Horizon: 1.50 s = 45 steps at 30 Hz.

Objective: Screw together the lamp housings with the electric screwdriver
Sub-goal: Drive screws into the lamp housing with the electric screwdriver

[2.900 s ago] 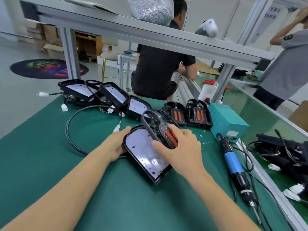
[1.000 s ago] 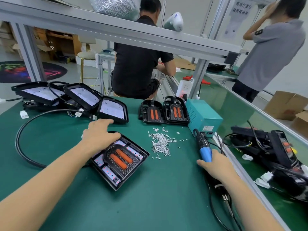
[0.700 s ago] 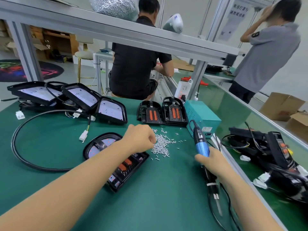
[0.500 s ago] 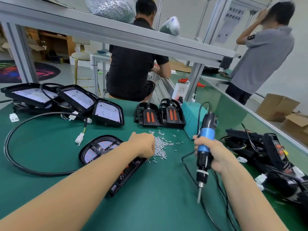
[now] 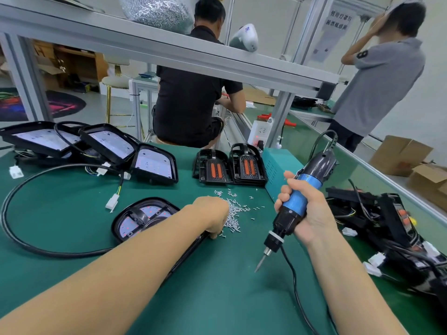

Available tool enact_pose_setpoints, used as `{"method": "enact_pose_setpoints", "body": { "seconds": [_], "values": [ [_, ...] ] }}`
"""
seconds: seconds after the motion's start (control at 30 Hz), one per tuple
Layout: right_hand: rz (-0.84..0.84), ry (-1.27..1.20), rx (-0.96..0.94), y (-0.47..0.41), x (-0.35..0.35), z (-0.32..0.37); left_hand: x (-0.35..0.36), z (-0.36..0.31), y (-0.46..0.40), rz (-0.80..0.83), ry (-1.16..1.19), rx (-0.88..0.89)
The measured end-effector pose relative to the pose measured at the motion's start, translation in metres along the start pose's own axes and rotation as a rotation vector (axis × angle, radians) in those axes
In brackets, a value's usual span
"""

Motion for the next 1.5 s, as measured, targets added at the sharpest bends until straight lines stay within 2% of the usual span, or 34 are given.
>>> {"method": "enact_pose_setpoints", "body": {
  "seconds": [0.13, 0.27, 0.33, 0.47, 0.53, 0.67, 0.77, 1.07, 1.5],
  "values": [
    [0.011, 0.007, -0.039, 0.003, 0.005, 0.003, 0.002, -0.003, -0.002, -0.014, -0.076, 0.034],
    [0.016, -0.022, -0.107, 0.007, 0.012, 0.008, 0.002, -0.003, 0.000, -0.004, 0.005, 0.076],
    [0.030, -0.062, -0.149, 0.009, 0.017, 0.012, -0.006, -0.001, 0.005, -0.044, 0.206, 0.105],
    [0.053, -0.151, -0.219, 0.013, 0.027, 0.021, -0.026, 0.026, 0.031, -0.251, 0.935, 0.120],
    [0.067, -0.185, -0.254, 0.014, 0.034, 0.024, -0.025, 0.046, 0.048, -0.346, 1.208, 0.131],
    [0.110, -0.303, -0.321, 0.019, 0.061, 0.023, -0.008, 0.072, 0.084, -0.441, 1.572, 0.079],
    [0.141, -0.370, -0.346, 0.022, 0.084, 0.016, 0.001, 0.078, 0.104, -0.485, 1.759, 0.069],
    [0.246, -0.393, -0.414, 0.036, 0.129, 0.005, 0.006, 0.090, 0.133, -0.590, 1.916, 0.073],
    [0.254, -0.315, -0.490, 0.051, 0.145, 0.004, 0.009, 0.084, 0.142, -0.634, 2.030, 0.089]
  ]
}}
Point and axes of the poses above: each hand's wrist, its own y-axis away from the middle knuckle, its own x-axis out of the palm, z = x × y, the point moved 8 cm from there along -y, towards the middle knuckle, and after that the axes turned 2 degrees about x, right-handed, at the moved point
